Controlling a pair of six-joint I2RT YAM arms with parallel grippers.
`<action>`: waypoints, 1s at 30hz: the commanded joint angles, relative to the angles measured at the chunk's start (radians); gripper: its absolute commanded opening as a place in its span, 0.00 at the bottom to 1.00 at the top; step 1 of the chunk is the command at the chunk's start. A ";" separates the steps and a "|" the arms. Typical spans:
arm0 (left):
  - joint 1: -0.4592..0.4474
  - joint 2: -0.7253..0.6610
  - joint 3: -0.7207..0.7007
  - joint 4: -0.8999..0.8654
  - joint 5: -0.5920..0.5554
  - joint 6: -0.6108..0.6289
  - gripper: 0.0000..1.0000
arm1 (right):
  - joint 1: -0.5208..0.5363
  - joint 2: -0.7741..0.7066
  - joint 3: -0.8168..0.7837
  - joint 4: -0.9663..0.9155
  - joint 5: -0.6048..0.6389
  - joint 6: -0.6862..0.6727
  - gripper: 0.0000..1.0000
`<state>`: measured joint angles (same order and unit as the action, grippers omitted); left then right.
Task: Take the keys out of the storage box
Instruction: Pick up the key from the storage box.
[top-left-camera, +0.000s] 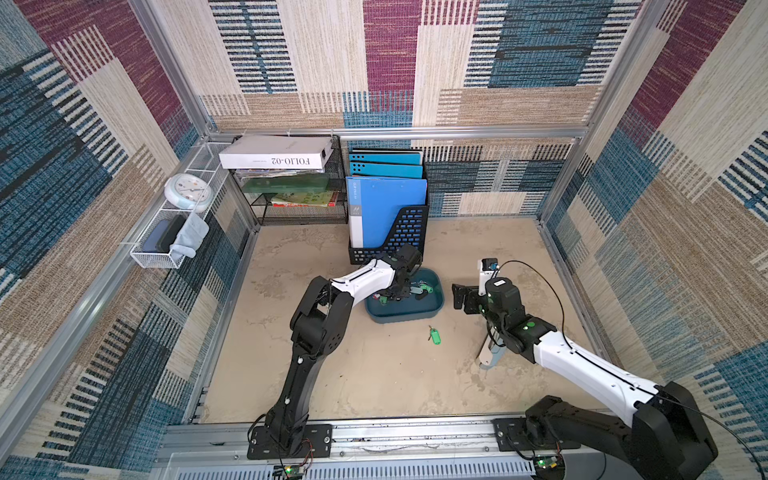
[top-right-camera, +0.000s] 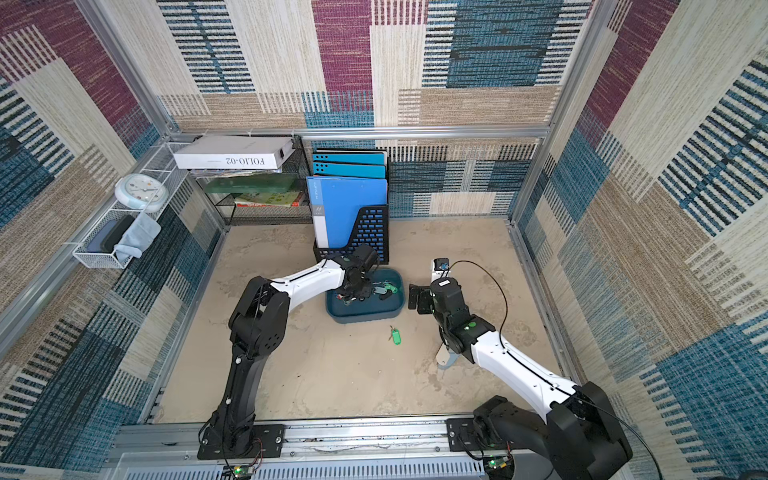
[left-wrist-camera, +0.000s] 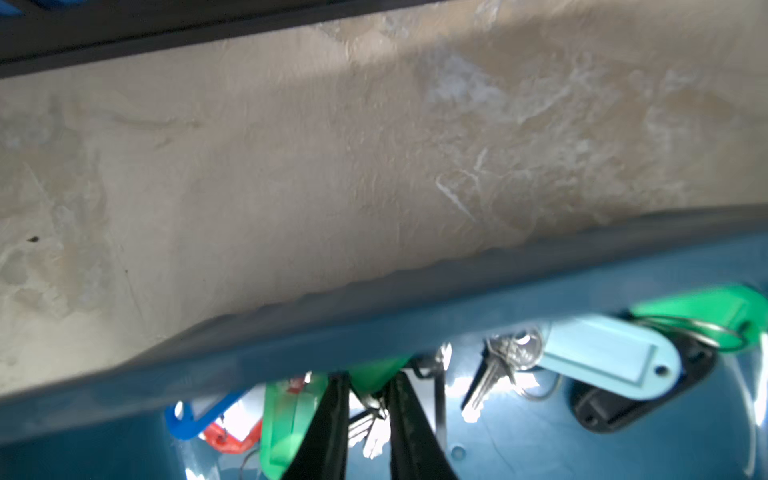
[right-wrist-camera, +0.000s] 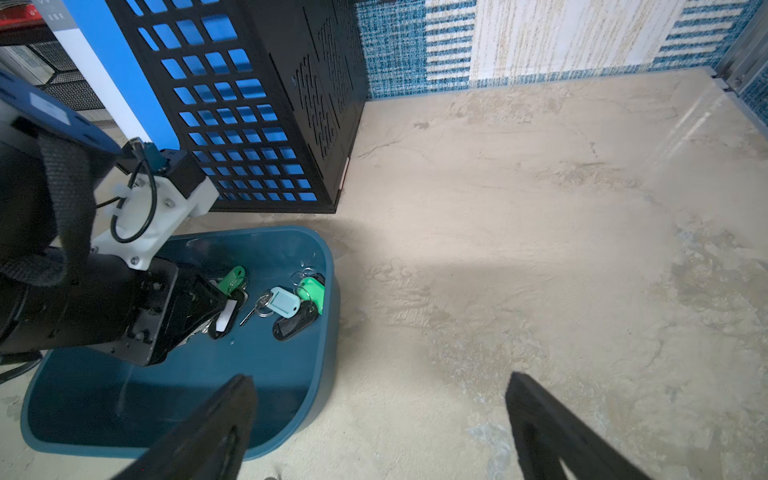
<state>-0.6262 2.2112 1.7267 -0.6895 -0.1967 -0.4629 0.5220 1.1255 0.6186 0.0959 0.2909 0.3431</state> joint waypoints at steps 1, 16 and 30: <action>0.000 -0.003 0.007 -0.022 -0.027 0.004 0.15 | 0.000 -0.003 -0.003 0.028 0.004 -0.012 0.99; -0.013 -0.122 -0.027 -0.028 -0.036 0.023 0.01 | 0.001 -0.009 -0.010 0.039 -0.007 -0.010 0.99; -0.069 -0.476 -0.217 -0.011 -0.043 0.024 0.01 | 0.002 -0.016 0.001 0.028 -0.056 -0.006 0.99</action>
<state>-0.6708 1.8080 1.5612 -0.7162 -0.2375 -0.4408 0.5220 1.1179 0.6128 0.1028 0.2512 0.3424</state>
